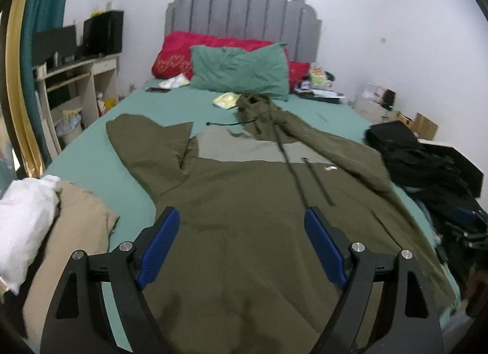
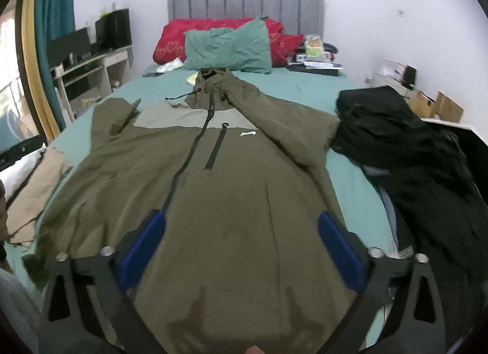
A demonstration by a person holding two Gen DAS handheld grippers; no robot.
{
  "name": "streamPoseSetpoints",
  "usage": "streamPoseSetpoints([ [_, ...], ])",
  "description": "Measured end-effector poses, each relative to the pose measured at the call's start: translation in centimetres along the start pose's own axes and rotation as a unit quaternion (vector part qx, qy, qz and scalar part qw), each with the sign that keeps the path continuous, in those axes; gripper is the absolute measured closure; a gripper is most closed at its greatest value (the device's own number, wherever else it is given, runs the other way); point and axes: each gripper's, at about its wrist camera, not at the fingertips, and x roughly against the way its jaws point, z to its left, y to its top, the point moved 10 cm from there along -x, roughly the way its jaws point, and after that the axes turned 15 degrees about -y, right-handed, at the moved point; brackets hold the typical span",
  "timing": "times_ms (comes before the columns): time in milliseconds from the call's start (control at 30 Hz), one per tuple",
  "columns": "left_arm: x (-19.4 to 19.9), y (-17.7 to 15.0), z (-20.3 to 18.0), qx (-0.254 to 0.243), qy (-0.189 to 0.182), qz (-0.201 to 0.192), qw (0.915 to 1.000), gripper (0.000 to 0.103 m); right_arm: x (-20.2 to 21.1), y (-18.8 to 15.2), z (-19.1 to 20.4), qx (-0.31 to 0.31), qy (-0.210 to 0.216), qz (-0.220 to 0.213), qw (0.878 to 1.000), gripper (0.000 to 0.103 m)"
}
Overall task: Fold large clothes
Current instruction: 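Grasp the jacket sleeve with the right gripper and lift it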
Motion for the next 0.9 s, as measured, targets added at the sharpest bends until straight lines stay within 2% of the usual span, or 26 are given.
streamPoseSetpoints([
  [167,-4.7,-0.5,4.9,0.035,0.027,0.022,0.9988,0.017,-8.4,3.6,-0.4,0.001,-0.009,0.032,0.999,0.027],
  [267,-6.8,-1.0,8.1,0.052,0.052,0.034,0.9967,0.017,-13.6,5.8,-0.3,-0.012,-0.014,0.054,0.998,0.042],
  [400,-8.1,-0.9,11.7,0.062,0.082,0.036,0.994,0.017,-20.6,9.1,1.1,-0.01,-0.014,0.063,0.998,0.043],
  [467,-8.4,-1.1,13.5,0.058,0.099,0.045,0.9924,0.017,-25.0,10.6,1.7,-0.009,-0.03,0.058,0.998,0.043],
  [567,-8.4,-1.3,15.9,0.068,0.121,0.052,0.9889,0.017,-30.8,11.9,2.3,-0.008,-0.051,0.074,0.996,0.043],
  [700,-8.8,-1.5,18.9,0.102,0.138,0.056,0.9837,0.017,-35.0,12.3,4.3,-0.017,-0.042,0.097,0.994,0.043],
  [800,-9.5,-1.8,19.7,0.105,0.147,0.068,0.9811,0.017,-37.4,12.8,5.9,0.02,-0.062,0.1,0.993,0.043],
  [833,-9.7,-1.9,19.9,0.108,0.148,0.068,0.9807,0.017,-37.6,13.0,5.8,0.022,-0.066,0.096,0.993,0.05],
  [867,-9.9,-1.8,20.1,0.109,0.147,0.069,0.9807,0.017,-37.6,13.3,5.6,0.019,-0.07,0.092,0.993,0.087],
  [900,-10.0,-1.8,20.1,0.106,0.146,0.069,0.9812,0.017,-37.5,13.7,5.4,0.015,-0.079,0.089,0.993,0.1],
])
